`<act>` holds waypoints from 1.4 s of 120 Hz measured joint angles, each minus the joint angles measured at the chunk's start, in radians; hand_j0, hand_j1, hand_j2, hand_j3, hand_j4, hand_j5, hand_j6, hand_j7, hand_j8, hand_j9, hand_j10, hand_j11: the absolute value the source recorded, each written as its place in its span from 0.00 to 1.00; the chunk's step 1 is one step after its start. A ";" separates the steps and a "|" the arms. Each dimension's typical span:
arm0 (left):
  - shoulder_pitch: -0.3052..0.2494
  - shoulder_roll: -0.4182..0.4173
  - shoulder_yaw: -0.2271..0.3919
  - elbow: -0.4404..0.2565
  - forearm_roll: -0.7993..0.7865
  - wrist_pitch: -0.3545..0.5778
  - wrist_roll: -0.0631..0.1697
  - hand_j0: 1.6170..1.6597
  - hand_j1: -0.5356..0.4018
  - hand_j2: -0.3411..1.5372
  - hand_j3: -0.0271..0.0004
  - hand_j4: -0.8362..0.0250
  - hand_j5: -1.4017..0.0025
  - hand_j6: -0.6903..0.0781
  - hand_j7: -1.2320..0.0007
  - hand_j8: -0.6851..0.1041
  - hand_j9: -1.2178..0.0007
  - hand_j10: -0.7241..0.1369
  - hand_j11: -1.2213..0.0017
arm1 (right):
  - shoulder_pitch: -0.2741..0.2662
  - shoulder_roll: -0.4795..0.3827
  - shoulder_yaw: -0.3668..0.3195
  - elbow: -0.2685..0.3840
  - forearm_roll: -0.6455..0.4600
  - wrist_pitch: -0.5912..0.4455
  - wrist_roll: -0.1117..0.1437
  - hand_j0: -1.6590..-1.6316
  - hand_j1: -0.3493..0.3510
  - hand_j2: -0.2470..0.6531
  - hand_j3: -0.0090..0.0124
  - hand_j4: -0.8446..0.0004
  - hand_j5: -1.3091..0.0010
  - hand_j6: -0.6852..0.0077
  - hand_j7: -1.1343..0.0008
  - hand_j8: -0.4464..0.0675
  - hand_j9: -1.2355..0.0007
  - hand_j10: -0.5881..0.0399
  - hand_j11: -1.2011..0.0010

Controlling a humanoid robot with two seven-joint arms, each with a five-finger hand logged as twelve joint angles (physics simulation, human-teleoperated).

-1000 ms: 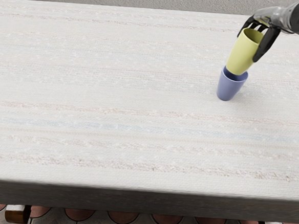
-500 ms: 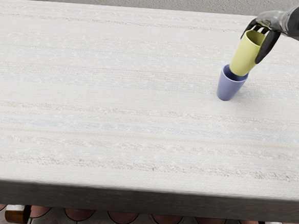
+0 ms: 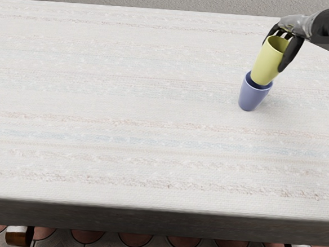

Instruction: Pick up cup and place in cup with right hand

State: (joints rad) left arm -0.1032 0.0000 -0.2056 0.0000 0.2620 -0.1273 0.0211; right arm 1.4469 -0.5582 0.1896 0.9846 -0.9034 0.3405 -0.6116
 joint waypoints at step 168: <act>0.000 0.000 0.000 0.000 0.000 0.000 0.000 0.96 0.92 0.18 0.99 0.95 0.98 0.87 0.98 0.84 0.98 0.82 0.98 | -0.019 0.035 0.012 -0.033 0.016 -0.010 0.001 0.06 0.08 0.28 0.42 0.94 0.94 0.94 0.93 0.80 0.93 0.85 0.93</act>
State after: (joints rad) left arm -0.1032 0.0000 -0.2056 0.0000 0.2615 -0.1273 0.0210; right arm 1.4283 -0.5234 0.2016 0.9516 -0.8871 0.3306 -0.6109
